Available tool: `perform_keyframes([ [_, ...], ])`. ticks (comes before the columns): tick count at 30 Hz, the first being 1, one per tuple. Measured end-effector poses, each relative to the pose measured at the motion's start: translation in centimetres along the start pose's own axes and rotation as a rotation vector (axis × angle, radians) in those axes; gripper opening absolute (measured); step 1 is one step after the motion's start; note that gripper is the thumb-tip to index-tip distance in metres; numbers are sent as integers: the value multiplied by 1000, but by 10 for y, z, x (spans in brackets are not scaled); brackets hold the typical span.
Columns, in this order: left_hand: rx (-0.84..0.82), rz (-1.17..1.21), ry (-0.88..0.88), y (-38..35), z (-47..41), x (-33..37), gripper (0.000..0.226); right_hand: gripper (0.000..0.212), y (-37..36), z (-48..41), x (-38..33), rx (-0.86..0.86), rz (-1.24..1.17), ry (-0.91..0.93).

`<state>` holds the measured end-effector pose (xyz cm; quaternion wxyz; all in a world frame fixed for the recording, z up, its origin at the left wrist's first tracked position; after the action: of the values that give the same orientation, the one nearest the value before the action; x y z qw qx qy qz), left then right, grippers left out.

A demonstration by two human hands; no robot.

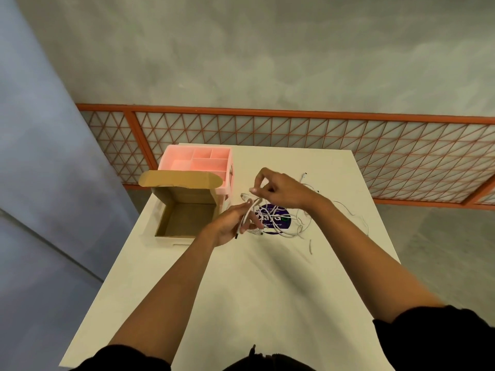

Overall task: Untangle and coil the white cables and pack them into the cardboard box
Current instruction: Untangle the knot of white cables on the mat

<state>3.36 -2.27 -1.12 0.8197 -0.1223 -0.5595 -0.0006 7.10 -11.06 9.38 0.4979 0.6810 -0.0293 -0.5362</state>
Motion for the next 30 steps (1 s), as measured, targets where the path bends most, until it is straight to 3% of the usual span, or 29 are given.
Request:
perform_keyframes([
  [3, -119, 126, 3, -6, 6, -2, 39, 28, 13, -3, 8, 34, -124, -34],
  [12, -356, 551, 11, -20, 15, 9, 47, 26, 10, -6, 36, 139, -338, -44],
  [15, -366, 598, -3, -20, 14, 7, 33, 23, 3, -1, 42, 145, -378, -66],
  [17, -420, 640, -10, -23, 12, 7, 21, 31, -4, 2, 49, 130, -376, -84],
  [20, -523, 697, 2, -27, 11, 5, 19, 41, -20, 6, 56, 42, -420, -120],
  [25, -464, 586, -3, -21, 5, 0, 27, 43, -41, 13, 62, -66, -593, -278],
  [30, -302, 517, -32, -8, -5, 1, 39, 41, -48, 13, 47, -163, -729, -179],
])
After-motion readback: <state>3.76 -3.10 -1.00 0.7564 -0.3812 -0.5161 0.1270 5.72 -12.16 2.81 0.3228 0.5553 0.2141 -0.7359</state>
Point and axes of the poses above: each hand's wrist, its own z-axis away from the middle knuckle, its own y-axis out of the back of the hand, x = y × z, the point moved 8 cm from there along -z, towards the middle knuckle, and after that the axes turned 1 degree about z, right-handed, at the moved point
